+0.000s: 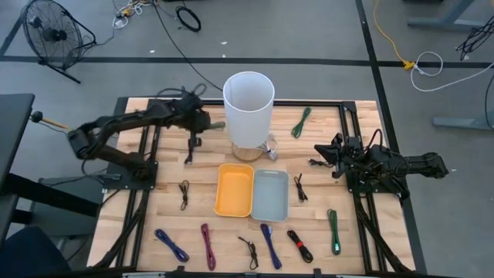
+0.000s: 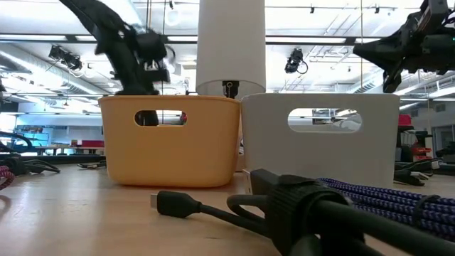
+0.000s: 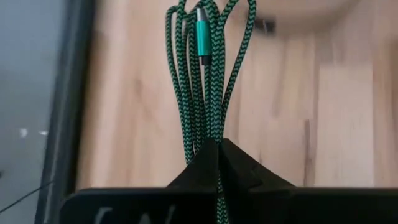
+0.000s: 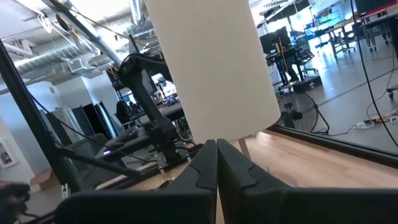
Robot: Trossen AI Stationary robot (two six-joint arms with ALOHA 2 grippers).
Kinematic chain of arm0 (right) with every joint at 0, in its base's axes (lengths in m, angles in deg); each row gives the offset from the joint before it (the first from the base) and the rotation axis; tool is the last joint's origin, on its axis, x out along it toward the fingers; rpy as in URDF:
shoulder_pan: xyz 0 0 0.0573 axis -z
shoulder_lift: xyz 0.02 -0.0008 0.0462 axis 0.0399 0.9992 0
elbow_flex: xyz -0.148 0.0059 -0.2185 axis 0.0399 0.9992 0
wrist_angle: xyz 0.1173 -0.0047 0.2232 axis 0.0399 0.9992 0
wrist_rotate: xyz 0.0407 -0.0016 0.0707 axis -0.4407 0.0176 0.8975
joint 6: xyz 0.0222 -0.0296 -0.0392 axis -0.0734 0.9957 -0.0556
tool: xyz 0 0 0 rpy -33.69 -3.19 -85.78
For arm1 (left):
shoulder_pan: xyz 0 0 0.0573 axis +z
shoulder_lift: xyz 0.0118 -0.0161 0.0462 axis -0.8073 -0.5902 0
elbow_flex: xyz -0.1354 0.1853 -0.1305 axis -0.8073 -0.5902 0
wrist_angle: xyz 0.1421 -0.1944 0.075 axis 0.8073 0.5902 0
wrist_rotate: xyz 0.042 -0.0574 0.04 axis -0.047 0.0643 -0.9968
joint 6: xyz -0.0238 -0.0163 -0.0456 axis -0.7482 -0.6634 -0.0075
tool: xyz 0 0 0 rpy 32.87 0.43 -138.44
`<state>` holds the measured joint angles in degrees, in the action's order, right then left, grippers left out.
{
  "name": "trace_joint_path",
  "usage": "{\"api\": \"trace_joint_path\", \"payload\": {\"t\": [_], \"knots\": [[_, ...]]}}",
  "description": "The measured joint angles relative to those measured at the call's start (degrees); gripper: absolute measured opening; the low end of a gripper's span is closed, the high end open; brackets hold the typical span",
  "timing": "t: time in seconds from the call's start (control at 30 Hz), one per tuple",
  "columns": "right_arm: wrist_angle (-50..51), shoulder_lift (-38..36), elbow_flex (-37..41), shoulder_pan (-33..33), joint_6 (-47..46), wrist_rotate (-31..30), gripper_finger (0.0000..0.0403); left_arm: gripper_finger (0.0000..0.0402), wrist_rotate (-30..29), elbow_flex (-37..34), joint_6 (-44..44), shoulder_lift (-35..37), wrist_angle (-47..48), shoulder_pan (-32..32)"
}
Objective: Pick & Place USB Port
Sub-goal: Put the top left green and black charger cable into the gray bin
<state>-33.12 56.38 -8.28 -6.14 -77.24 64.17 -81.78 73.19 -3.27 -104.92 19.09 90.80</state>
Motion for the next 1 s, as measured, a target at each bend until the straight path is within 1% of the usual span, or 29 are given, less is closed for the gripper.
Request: {"api": "trace_joint_path", "payload": {"t": [0.1, 0.2, 0.3, 0.37, 0.6, 0.77, 0.87, 0.93, 1.0], "knots": [[1.21, 0.00, 0.00, 0.01, 0.02, 0.00, 0.0004, 0.0001, 1.57, 0.04, -7.35, 6.55, -0.03, 0.00], [1.54, 0.00, 0.00, 0.01, 0.04, -0.32, 0.0004, 0.0001, 6.13, 0.11, -15.42, 13.11, 0.12, 0.00], [1.44, 0.00, 0.00, 0.02, 0.04, -0.48, 0.0004, 0.0001, 11.63, 0.15, -21.54, 19.69, 1.12, 0.00], [1.27, 0.00, 0.00, 0.02, 0.04, -0.46, 0.0005, 0.0001, 13.14, 0.15, -25.61, 24.16, 1.99, -0.09], [1.61, 0.00, 0.00, 0.02, 0.04, 0.09, 0.0008, 0.0001, 13.58, 0.20, -39.40, 40.60, 2.76, -3.29], [1.60, 0.00, 0.00, 0.02, -0.08, 0.20, 0.0008, 0.0001, 13.59, -0.01, -51.33, 51.30, 2.38, -9.80], [1.60, 0.00, 0.00, 0.02, -0.37, 0.22, 0.0008, 0.0001, 12.09, -3.43, -56.52, 56.96, -1.89, -14.15], [1.62, 0.00, 0.00, 0.02, -0.39, 0.30, 0.0008, 0.0001, 10.45, -7.34, -59.14, 60.11, -6.76, -16.67], [1.57, 0.00, 0.00, 0.02, -0.47, 1.61, 0.0008, 0.0001, 9.27, -12.27, -60.46, 62.60, -11.51, -18.93]]}}
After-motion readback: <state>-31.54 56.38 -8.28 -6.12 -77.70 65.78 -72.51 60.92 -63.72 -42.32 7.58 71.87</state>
